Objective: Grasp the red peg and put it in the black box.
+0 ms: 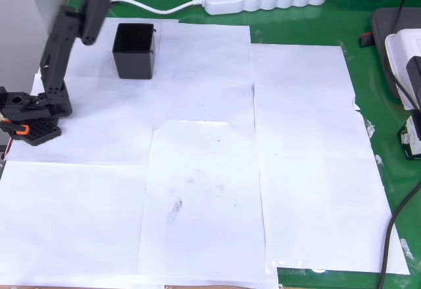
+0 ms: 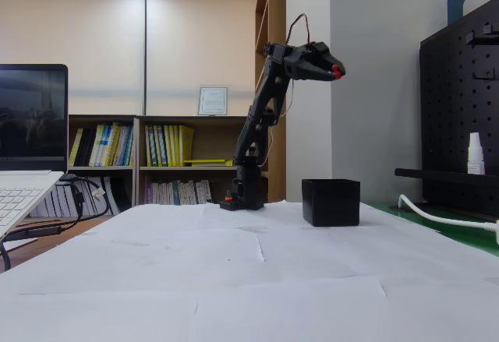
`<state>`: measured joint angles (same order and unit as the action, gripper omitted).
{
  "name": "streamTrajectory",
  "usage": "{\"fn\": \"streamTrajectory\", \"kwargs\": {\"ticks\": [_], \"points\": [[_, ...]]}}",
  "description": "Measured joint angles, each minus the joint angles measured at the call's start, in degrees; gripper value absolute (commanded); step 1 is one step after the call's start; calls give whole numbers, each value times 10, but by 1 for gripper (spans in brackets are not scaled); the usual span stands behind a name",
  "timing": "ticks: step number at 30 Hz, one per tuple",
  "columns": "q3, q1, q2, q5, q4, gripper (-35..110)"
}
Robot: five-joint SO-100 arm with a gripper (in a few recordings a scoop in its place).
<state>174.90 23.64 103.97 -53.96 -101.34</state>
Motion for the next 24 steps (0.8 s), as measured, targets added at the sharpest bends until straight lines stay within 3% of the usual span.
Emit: {"fn": "streamTrajectory", "kwargs": {"ticks": [10,24], "points": [[-373,87,-109,100,-2,0],[-677,192,-134,209,84,0]]}}
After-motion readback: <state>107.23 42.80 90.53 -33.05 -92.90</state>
